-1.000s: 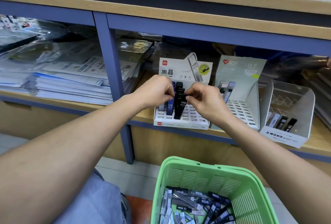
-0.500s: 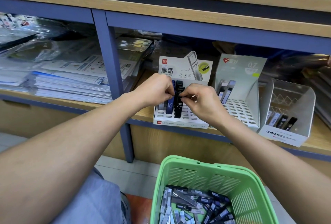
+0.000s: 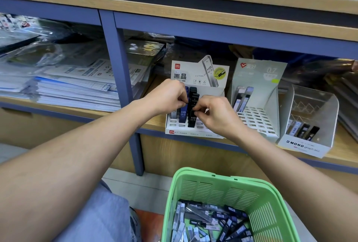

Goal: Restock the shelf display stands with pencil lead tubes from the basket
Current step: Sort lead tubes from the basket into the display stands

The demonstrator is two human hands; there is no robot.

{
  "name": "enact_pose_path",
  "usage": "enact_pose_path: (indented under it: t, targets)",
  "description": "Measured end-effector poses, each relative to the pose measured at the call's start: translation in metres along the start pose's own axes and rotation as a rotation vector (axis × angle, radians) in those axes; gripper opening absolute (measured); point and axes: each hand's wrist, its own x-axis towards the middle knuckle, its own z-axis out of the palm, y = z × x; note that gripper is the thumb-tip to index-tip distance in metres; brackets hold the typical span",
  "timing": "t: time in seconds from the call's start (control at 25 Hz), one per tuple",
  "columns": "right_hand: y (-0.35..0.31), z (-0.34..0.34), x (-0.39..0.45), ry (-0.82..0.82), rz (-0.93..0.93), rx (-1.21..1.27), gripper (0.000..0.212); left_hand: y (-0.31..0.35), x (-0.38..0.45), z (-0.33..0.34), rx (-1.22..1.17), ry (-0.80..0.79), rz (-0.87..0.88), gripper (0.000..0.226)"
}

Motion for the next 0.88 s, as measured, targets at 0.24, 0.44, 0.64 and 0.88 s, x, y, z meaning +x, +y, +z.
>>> enact_pose_path:
  t: [0.24,0.44,0.64,0.88]
  targets:
    - [0.0,0.001,0.003,0.032,0.033,-0.111,0.014,0.001,0.001,0.001,0.01,-0.006,-0.014,0.012]
    - [0.0,-0.009,-0.017,0.156,0.103,-0.044,0.028,0.01,-0.005,-0.011,-0.027,0.049,-0.044,0.017]
    - [0.016,0.001,-0.103,0.059,0.192,-0.035,0.018,0.065,-0.033,0.005,-0.082,-0.029,0.128,0.021]
    - [0.062,0.046,-0.198,-0.568,0.542,-0.148,0.027,0.115,-0.061,0.12,0.122,-0.641,0.156,0.02]
